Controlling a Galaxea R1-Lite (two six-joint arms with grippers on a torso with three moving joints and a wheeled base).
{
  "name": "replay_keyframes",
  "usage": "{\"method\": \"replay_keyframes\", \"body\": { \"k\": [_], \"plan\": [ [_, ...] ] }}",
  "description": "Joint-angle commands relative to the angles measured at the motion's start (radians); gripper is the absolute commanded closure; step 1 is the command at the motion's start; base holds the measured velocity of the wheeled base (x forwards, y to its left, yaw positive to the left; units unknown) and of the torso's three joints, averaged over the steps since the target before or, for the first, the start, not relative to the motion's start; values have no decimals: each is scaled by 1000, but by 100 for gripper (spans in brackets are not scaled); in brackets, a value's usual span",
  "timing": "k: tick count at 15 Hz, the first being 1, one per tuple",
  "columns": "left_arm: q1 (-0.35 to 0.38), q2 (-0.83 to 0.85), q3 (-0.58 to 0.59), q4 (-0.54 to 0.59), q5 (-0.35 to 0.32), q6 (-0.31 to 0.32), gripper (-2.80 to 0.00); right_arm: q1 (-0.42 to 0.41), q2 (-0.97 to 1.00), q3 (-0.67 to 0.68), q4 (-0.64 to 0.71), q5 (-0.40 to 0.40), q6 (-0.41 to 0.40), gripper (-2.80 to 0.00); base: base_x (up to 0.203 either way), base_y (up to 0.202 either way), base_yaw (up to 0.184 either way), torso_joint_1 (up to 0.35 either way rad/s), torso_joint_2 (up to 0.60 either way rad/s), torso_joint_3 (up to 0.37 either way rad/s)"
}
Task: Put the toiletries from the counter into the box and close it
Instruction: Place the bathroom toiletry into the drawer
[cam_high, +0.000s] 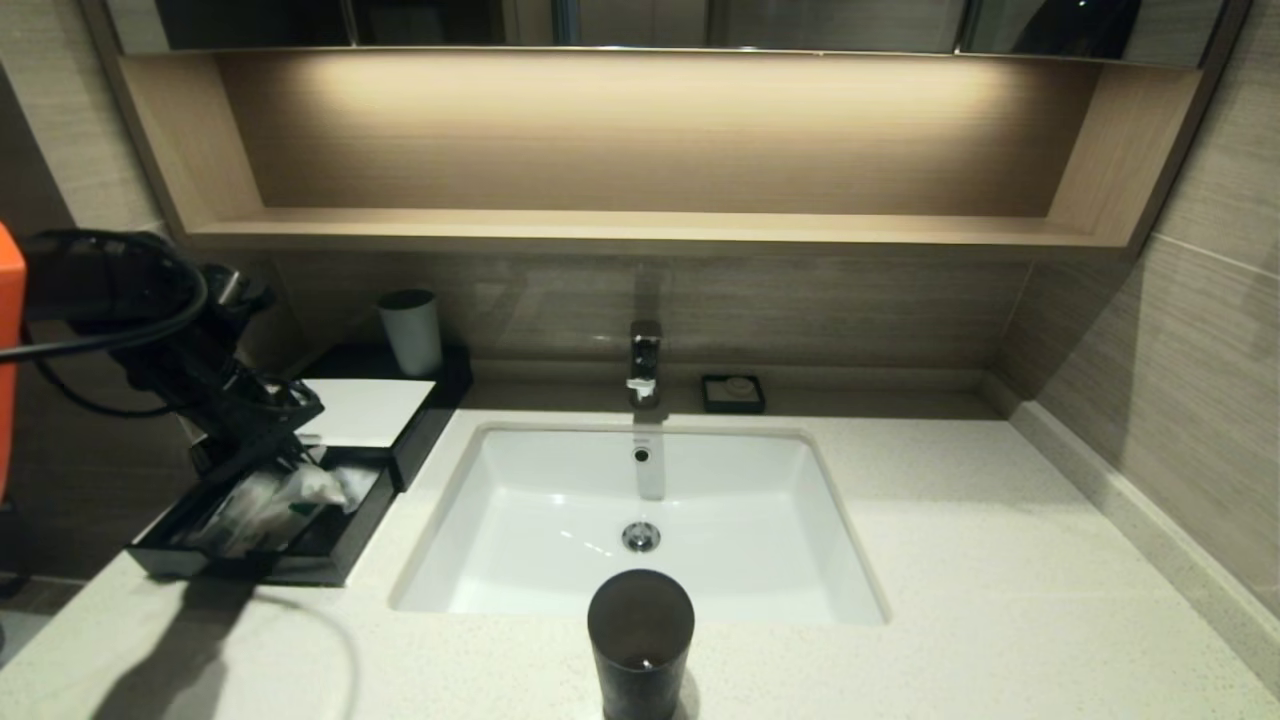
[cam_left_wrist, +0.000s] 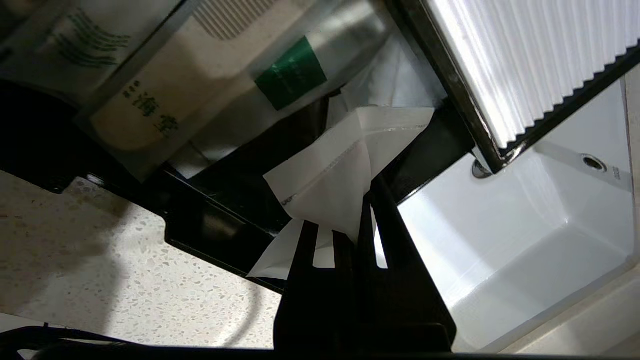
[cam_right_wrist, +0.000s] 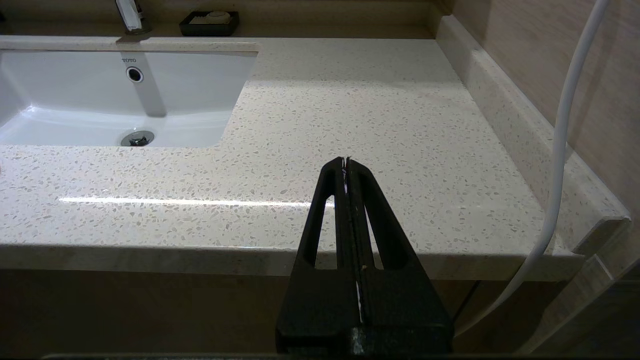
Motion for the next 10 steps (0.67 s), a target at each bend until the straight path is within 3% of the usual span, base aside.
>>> {"method": "replay_keyframes", "body": {
  "k": [1, 10],
  "plan": [
    [12, 19, 0, 13, -1, -14, 0, 0, 0, 2, 0, 0, 0, 0, 0, 0, 0, 0, 0, 0],
    [12, 21, 7, 65, 2, -47, 0, 0, 0, 2, 0, 0, 0, 0, 0, 0, 0, 0, 0, 0]
  ]
}}
